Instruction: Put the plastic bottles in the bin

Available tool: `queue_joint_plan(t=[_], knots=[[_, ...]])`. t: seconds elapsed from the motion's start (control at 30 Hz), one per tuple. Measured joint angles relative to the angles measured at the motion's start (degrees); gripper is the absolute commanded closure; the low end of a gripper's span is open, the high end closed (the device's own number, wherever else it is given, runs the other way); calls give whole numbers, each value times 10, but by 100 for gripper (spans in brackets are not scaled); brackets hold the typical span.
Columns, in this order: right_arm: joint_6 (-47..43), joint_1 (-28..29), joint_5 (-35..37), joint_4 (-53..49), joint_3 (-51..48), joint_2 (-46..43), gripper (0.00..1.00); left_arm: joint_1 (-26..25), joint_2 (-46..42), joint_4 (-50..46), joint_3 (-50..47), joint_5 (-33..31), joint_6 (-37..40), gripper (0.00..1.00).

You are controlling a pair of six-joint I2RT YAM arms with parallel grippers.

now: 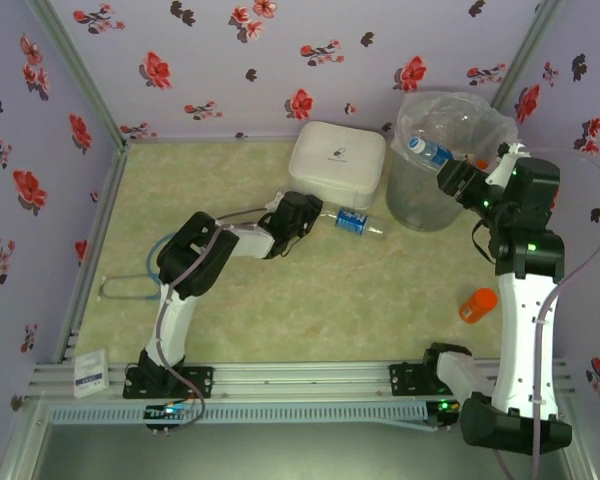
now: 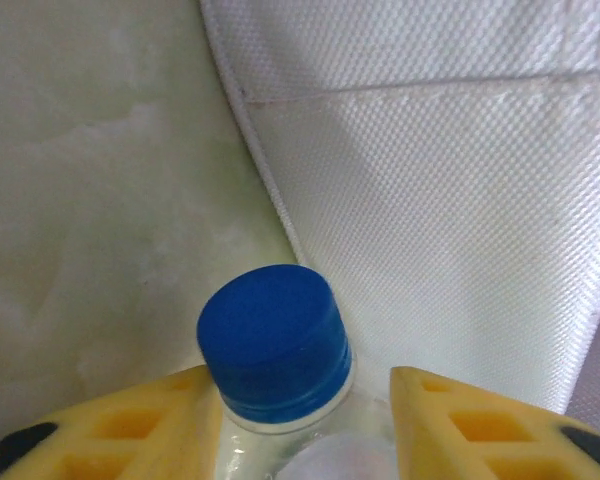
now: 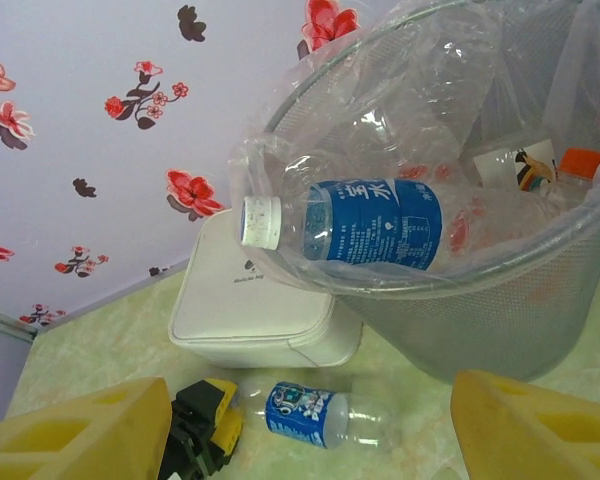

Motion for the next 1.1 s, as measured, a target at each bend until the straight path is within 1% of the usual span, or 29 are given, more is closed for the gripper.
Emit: queue_joint_plan(t=[0.1, 0.2, 0.33, 0.4, 0.5, 0.57, 0.63, 0.73, 0.83, 0.93, 1.0, 1.1], knots=[[0, 0, -5, 0, -3, -8, 29, 0, -2, 20, -8, 0, 6, 71], [7, 0, -20, 6, -17, -23, 32, 1, -19, 39, -38, 0, 19, 78], [22, 2, -62, 20, -37, -40, 39, 2, -68, 47, -80, 0, 62, 84], [24, 11, -78, 20, -38, -42, 41, 3, -101, 43, -96, 0, 92, 86], [16, 49, -89, 16, -38, -43, 43, 4, -157, 25, -114, 0, 139, 88], [5, 93, -83, 8, -38, -39, 43, 5, -195, 8, -123, 0, 172, 88], [-12, 156, -71, -8, -36, -27, 43, 6, -233, -14, -131, 0, 209, 89], [-47, 261, -37, -42, -24, 15, 41, 10, -289, -63, -135, 4, 271, 88], [-81, 330, -12, -67, -19, 69, 33, 11, -344, -123, -134, 15, 339, 88], [-107, 361, -6, -76, -19, 117, 30, 11, -389, -182, -127, 33, 402, 87], [-125, 369, -14, -74, -19, 146, 25, 11, -413, -217, -118, 49, 438, 87], [-148, 376, -30, -57, -18, 183, 17, 11, -436, -237, -115, 84, 473, 86]])
